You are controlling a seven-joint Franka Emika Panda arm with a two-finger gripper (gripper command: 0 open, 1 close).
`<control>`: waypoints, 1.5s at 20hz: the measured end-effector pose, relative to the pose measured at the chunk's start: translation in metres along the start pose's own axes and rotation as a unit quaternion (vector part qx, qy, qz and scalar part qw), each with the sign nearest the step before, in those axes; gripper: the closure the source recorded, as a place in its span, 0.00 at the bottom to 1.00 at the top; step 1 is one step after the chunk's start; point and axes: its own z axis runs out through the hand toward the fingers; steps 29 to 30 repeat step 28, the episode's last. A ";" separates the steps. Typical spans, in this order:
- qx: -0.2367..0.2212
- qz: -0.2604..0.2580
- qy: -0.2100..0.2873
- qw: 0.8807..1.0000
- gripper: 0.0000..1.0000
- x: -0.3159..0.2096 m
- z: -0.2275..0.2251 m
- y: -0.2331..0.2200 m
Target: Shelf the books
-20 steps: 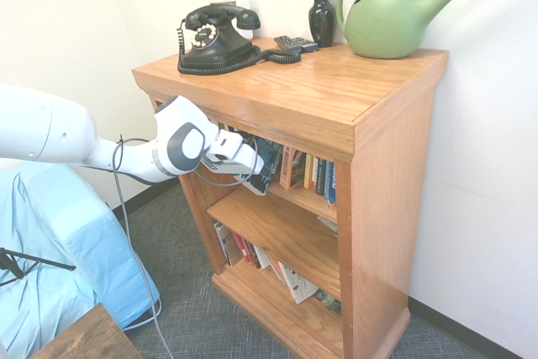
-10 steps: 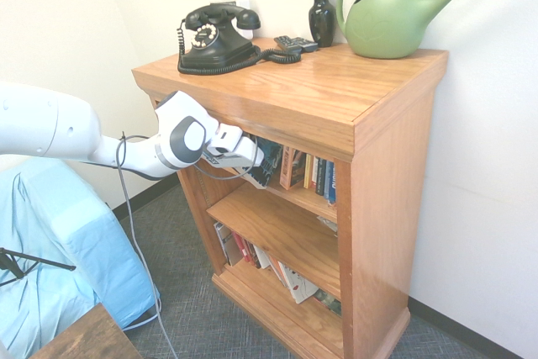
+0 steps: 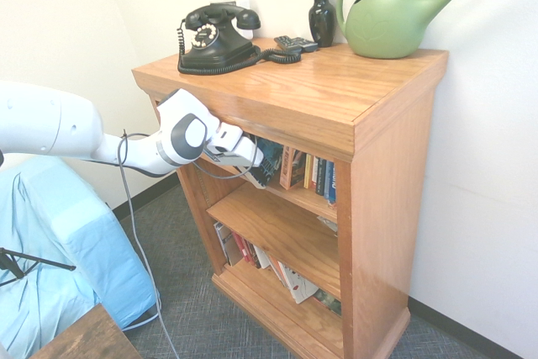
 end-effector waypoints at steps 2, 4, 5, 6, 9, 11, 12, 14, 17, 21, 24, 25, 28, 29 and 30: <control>0.000 0.000 0.001 1.000 0.00 -0.001 0.000 -0.001; 0.000 0.001 0.002 1.000 0.00 -0.001 0.000 -0.001; 0.000 0.000 0.002 1.000 0.00 -0.001 0.000 -0.001; -0.001 0.000 0.002 1.000 0.00 -0.001 0.000 -0.001; 0.000 0.000 0.003 1.000 0.00 -0.003 0.000 -0.004; 0.001 -0.003 0.003 1.000 0.00 -0.005 -0.001 -0.006; 0.002 -0.004 0.004 1.000 0.00 -0.007 -0.001 -0.007; 0.004 -0.009 0.008 1.000 0.00 -0.010 -0.003 -0.010; 0.013 -0.026 0.019 0.999 0.00 -0.016 -0.009 -0.013; 0.020 -0.031 0.025 0.999 0.00 -0.032 -0.016 0.003; 0.020 -0.033 0.028 0.999 0.00 -0.050 -0.022 0.023; 0.017 -0.034 0.029 0.999 0.00 -0.057 -0.025 0.031; 0.011 -0.042 0.034 0.998 0.00 -0.080 -0.036 0.053; 0.011 -0.042 0.034 0.998 0.00 -0.080 -0.036 0.053; 0.011 -0.042 0.034 0.998 0.00 -0.080 -0.036 0.053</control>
